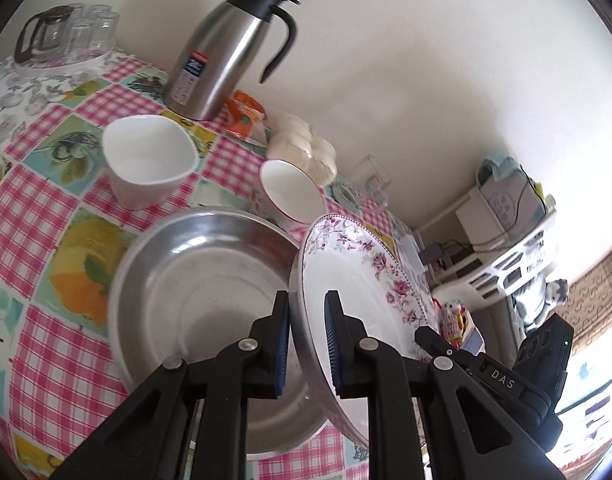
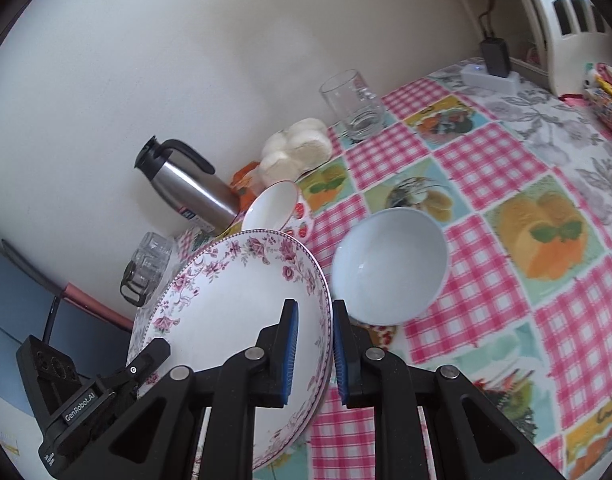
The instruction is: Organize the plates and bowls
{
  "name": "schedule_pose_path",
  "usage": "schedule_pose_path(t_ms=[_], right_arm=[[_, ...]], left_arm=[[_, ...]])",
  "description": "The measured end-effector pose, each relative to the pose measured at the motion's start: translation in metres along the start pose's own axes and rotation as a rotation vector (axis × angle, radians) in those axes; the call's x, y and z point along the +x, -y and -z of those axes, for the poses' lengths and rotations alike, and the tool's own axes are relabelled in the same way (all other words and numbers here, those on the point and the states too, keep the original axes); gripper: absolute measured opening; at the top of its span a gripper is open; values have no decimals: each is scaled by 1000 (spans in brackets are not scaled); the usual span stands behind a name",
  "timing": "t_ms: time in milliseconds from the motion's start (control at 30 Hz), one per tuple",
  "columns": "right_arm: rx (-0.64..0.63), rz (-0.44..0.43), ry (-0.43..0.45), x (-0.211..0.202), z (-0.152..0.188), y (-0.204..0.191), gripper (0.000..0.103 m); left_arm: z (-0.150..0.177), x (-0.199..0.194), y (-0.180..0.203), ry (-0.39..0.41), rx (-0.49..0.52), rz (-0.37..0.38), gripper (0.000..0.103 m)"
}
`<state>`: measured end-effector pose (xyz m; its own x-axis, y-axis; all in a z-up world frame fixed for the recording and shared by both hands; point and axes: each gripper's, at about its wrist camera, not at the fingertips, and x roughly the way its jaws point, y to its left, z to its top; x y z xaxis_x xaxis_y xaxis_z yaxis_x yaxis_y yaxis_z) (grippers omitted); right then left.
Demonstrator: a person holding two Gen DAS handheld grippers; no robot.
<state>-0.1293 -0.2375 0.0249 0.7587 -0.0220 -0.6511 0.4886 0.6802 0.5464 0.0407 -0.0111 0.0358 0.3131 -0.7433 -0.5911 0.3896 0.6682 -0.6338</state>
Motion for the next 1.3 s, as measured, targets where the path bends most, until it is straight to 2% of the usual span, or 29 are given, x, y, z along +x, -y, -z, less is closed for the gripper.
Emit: schedule_pose_path(t_ms=[333, 633, 833, 1000, 1300], right_arm=[[-74, -23, -61, 41, 5, -46, 18], [-127, -38, -108, 66, 8, -61, 18], [-108, -43, -140, 81, 12, -49, 18], [-89, -13, -166, 88, 16, -34, 18], [-93, 35, -192, 97, 21, -21, 18]], left_arm=[[-17, -14, -41, 42, -93, -45, 17], [-22, -14, -61, 34, -130, -86, 17], [-18, -1, -64, -19, -128, -115, 17], [-10, 18, -63, -84, -103, -168, 17], [0, 38, -71, -160, -110, -213, 17]])
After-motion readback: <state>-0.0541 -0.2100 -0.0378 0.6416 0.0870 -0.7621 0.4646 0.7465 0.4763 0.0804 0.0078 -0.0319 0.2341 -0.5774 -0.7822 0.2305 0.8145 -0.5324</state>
